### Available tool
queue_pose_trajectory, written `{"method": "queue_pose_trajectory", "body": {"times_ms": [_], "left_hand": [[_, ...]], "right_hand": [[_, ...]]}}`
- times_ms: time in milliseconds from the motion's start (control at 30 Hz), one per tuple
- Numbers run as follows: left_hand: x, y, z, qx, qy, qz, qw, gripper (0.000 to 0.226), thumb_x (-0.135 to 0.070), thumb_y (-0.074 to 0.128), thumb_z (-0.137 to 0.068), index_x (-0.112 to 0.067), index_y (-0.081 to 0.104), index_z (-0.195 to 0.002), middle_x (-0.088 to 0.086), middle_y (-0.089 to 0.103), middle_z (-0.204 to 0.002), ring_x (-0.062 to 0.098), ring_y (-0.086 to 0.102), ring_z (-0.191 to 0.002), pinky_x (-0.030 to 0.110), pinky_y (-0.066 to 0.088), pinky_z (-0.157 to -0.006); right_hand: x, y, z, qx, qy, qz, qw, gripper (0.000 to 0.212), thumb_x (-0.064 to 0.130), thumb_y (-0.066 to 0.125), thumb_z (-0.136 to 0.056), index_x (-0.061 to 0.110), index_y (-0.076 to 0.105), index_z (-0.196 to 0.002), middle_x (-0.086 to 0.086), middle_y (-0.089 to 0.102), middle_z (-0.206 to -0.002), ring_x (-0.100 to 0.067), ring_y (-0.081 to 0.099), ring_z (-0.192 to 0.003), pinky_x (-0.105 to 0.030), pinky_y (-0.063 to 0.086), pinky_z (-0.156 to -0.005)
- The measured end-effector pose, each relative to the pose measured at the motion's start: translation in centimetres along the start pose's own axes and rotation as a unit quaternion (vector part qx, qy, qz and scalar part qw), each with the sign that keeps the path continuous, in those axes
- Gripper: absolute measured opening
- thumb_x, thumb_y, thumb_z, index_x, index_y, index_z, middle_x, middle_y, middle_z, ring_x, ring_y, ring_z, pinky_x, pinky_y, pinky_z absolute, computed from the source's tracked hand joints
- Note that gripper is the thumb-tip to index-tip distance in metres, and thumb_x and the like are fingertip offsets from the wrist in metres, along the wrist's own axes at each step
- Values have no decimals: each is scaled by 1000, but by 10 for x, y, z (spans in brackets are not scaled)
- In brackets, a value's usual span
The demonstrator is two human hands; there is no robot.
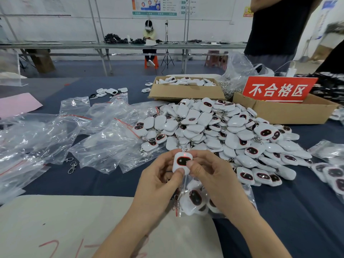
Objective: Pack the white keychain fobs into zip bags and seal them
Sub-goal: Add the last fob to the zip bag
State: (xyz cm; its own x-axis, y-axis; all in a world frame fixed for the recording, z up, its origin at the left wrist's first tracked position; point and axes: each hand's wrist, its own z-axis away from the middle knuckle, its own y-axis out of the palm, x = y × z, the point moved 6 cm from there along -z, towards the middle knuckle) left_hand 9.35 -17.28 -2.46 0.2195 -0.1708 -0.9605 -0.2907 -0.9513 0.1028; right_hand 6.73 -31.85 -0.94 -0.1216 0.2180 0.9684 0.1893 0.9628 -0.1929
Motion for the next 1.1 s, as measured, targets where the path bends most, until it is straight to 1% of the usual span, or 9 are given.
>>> {"method": "queue_pose_trajectory", "body": {"times_ms": [167, 267, 367, 467, 567, 700, 867, 1000, 1100], "left_hand": [[-3, 0, 0, -8, 19, 3, 1000, 36, -15, 70, -85, -43, 72, -109, -4, 77, -103, 7, 70, -88, 19, 56, -79], [-1, 0, 0, -32, 20, 27, 999, 27, -12, 75, -88, -34, 74, -103, 0, 77, -99, 9, 72, -87, 18, 56, -76], [-5, -6, 2, -74, 70, -64, 993, 19, -23, 73, -89, -36, 71, -103, -5, 75, -96, 12, 70, -86, 19, 54, -77], [-20, -7, 6, -97, 179, -217, 955, 22, -23, 68, -90, -42, 66, -102, -15, 69, -100, 11, 66, -95, 14, 47, -84], [-27, -6, 9, -110, 235, -281, 924, 32, -11, 67, -88, -39, 67, -102, -18, 65, -104, 3, 64, -103, 9, 43, -90], [-29, -7, 8, -112, 253, -281, 919, 31, -8, 68, -87, -36, 68, -100, -20, 64, -104, 1, 64, -103, 10, 44, -90], [-17, -12, 4, -109, 132, -172, 970, 21, -14, 66, -90, -33, 62, -99, -15, 71, -99, 9, 69, -94, 14, 49, -82], [-11, -14, 0, -96, 59, 16, 994, 28, 17, 58, -92, -10, 57, -94, 1, 74, -105, 13, 69, -95, 21, 55, -83], [-8, -15, -3, -91, 23, 85, 992, 30, 22, 55, -89, -8, 53, -91, 6, 76, -106, 16, 71, -97, 22, 58, -84]], "right_hand": [[-1, -1, 0, -4, -3, 5, 1000, 13, 24, 65, -95, 33, 68, -103, 14, 75, -88, -2, 70, -82, -24, 53, -77], [0, -2, 0, -7, 2, -26, 1000, 14, 19, 66, -95, 27, 69, -106, 6, 76, -89, -9, 72, -86, -34, 58, -85], [4, -1, 0, 12, -9, -66, 998, 20, 11, 67, -92, 23, 67, -108, 6, 77, -92, -6, 71, -85, -22, 55, -78], [7, 2, 2, 34, -18, -86, 996, 25, 0, 68, -89, 14, 66, -110, 6, 78, -94, 3, 69, -77, -8, 49, -70], [9, 3, 2, 37, -24, -91, 995, 25, -4, 68, -87, 10, 67, -107, 4, 78, -96, 1, 71, -82, -8, 50, -71], [9, 5, 3, 38, -26, -98, 994, 27, -5, 68, -86, 10, 67, -108, 3, 78, -97, -8, 73, -91, -14, 53, -77], [10, 1, 2, 25, -36, -110, 993, 38, -3, 68, -87, 23, 67, -115, 10, 77, -105, -3, 71, -99, -11, 52, -80], [14, 3, 4, 48, -56, -104, 992, 37, 2, 65, -88, 26, 66, -117, 8, 77, -105, -5, 70, -106, -12, 51, -87], [17, 8, 6, 64, -75, -106, 989, 35, -5, 61, -90, 20, 68, -113, 5, 78, -103, -6, 70, -106, -11, 50, -89]]}}
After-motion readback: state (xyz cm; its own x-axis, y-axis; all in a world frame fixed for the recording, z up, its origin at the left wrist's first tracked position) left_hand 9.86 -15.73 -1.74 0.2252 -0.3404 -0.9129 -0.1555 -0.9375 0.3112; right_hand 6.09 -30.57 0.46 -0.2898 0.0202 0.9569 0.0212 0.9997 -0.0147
